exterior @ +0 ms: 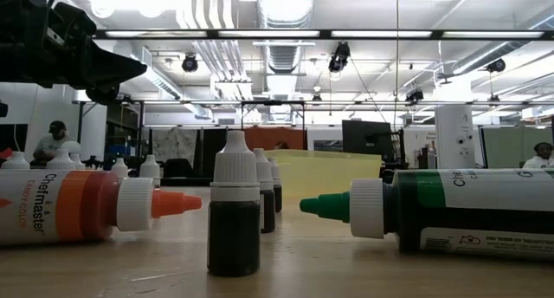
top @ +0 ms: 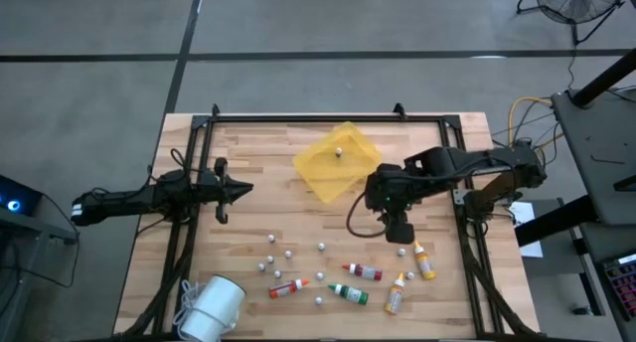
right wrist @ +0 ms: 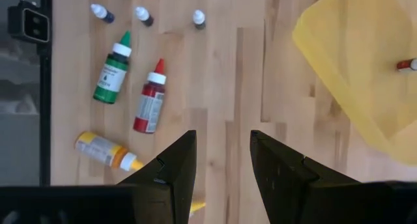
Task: Pick & Place food coloring
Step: Put the small black food coloring bottle into the yellow bin
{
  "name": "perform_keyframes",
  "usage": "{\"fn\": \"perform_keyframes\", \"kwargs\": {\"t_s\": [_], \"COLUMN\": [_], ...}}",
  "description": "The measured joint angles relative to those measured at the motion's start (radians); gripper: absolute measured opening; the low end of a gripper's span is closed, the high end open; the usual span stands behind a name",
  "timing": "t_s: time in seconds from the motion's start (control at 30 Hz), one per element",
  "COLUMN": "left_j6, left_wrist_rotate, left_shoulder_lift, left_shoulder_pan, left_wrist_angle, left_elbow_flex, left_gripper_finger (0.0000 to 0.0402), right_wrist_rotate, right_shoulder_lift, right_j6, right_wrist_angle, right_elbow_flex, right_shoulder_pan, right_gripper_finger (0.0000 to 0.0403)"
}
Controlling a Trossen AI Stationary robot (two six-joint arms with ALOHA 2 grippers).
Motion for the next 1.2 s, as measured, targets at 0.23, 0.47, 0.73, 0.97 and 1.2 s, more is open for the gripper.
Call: {"fn": "perform_keyframes", "kwargs": {"t_s": [0.23, 0.47, 0.73, 0.97, 1.2], "left_j6": [0.000, 0.000, 0.000, 0.000, 0.000], "left_wrist_rotate": [0.000, 0.000, 0.000, 0.000, 0.000], "left_shoulder_lift": [0.000, 0.000, 0.000, 0.000, 0.000], "left_shoulder_pan": [0.000, 0.001, 0.001, 0.000, 0.000], "left_wrist_angle": [0.000, 0.000, 0.000, 0.000, 0.000], "left_elbow_flex": [0.000, 0.000, 0.000, 0.000, 0.000], "left_gripper_finger": [0.0000, 0.0000, 0.0000, 0.0000, 0.0000], "right_wrist_rotate": [0.001, 0.001, 0.003, 0.003, 0.001], "right_shoulder_lift": [-0.041, -0.176, -0.367, -0.518, -0.584], "right_j6": [0.028, 0.023, 0.021, 0.021, -0.042], "right_wrist_angle": [0.009, 0.139, 0.167, 0.167, 0.167], "right_elbow_flex": [-0.086, -0.293, -0.505, -0.619, -0.687], "right_shoulder_pan": [0.022, 0.050, 0.093, 0.147, 0.187], "right_gripper_finger": [0.0134, 0.0134, 0.0134, 0.0134, 0.0135]}}
